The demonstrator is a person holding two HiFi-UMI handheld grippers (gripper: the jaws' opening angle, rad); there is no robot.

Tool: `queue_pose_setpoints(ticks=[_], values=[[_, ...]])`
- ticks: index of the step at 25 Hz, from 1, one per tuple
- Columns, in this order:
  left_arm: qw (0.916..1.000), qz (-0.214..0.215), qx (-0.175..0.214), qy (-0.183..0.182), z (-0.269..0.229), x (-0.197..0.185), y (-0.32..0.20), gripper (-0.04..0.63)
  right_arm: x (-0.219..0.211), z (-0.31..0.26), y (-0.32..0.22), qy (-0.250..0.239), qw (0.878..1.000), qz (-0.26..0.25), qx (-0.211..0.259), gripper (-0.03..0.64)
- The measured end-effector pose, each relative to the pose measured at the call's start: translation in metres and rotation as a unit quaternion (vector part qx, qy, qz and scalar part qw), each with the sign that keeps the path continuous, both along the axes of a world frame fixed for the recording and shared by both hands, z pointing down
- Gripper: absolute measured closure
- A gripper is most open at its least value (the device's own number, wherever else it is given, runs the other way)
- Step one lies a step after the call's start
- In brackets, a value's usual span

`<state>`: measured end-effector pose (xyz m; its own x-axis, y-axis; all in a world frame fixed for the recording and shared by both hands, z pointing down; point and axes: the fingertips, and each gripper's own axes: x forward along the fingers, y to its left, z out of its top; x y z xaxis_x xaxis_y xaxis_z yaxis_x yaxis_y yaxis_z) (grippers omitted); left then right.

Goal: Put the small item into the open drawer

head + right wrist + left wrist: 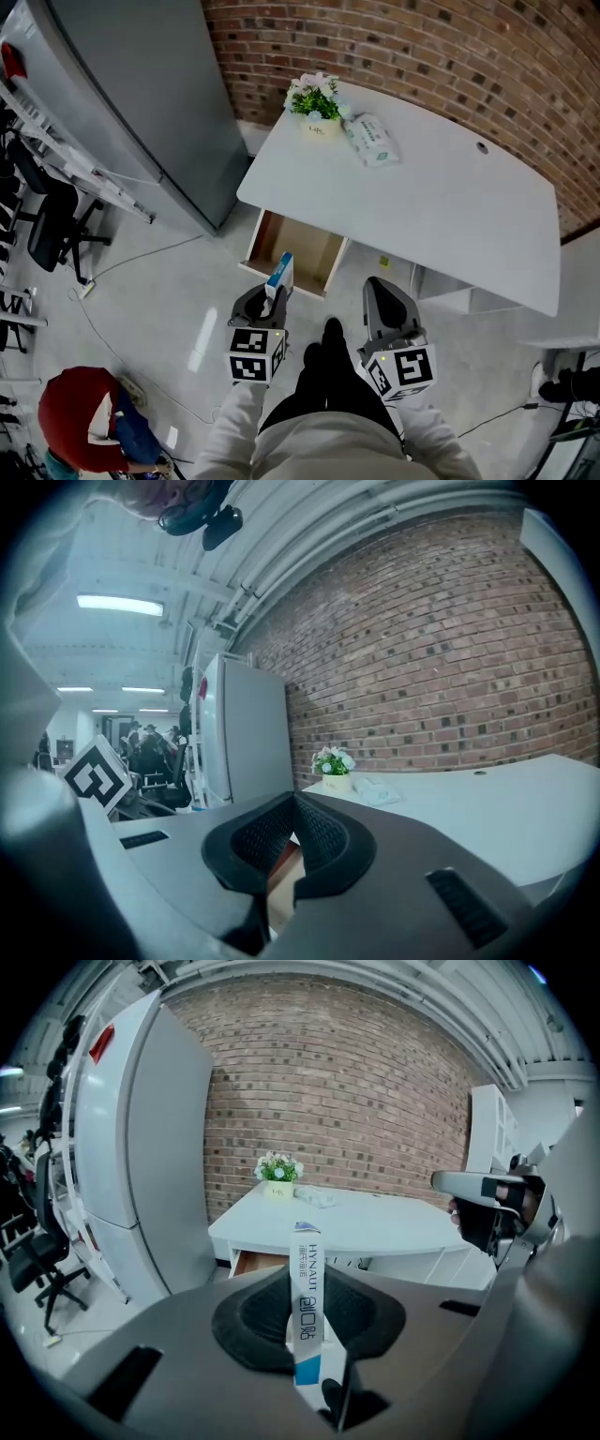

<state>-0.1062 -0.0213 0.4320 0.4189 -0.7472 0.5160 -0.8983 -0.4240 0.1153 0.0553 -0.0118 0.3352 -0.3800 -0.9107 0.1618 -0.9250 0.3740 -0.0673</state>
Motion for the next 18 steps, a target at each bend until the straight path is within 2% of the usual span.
queue_pose_setpoints(ticks=[15,18], values=[[0.9986,0.028,-0.031,-0.032,0.048,0.022,-0.057,0.507,0.014,0.018,-0.058,0.003,1.0,-0.001,-0.014,0.591],[0.9976,0.034,-0.048,-0.036,0.065,0.026,-0.067,0.508,0.019,0.024,-0.067,0.004,1.0,0.002,-0.02,0.591]])
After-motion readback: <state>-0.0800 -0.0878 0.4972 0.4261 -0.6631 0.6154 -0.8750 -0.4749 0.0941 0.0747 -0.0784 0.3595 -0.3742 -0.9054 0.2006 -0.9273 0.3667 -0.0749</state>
